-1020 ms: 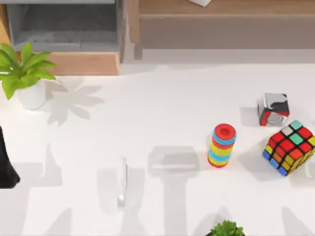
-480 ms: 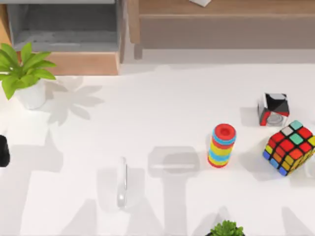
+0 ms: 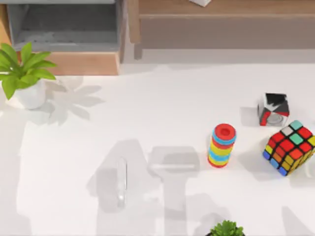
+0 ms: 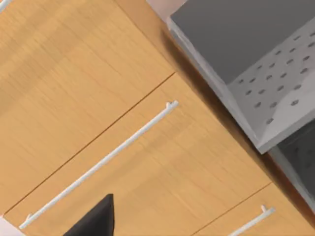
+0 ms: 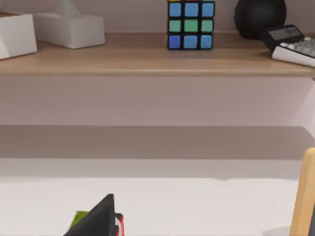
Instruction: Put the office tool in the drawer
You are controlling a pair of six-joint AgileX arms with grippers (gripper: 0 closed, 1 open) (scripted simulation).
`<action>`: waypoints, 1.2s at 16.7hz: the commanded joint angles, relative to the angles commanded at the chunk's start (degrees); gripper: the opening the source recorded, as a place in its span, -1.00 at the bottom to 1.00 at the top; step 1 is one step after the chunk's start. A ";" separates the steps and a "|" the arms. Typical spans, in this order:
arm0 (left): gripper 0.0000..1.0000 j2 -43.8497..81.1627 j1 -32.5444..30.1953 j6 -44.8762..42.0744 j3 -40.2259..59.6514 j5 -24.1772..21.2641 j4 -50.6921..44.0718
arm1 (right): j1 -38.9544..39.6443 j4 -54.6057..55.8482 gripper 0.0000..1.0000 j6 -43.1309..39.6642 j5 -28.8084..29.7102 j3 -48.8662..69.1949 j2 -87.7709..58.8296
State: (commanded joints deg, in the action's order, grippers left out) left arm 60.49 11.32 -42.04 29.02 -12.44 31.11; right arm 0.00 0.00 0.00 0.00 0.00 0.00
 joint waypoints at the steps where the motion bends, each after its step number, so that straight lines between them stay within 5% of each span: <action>1: 1.00 5.78 1.09 -4.07 2.83 -1.19 3.02 | 0.00 0.00 1.00 0.00 0.00 0.00 0.00; 12: 1.00 60.22 10.79 -41.80 29.22 -12.19 31.09 | 0.00 0.00 1.00 0.00 0.00 0.00 0.00; 20: 1.00 70.19 12.68 -48.74 34.00 -14.22 36.20 | 0.00 0.00 1.00 0.00 0.00 0.00 0.00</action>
State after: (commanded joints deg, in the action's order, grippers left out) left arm 130.67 24.00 -90.79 63.03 -26.66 67.32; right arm 0.00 0.00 0.00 0.00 0.00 0.00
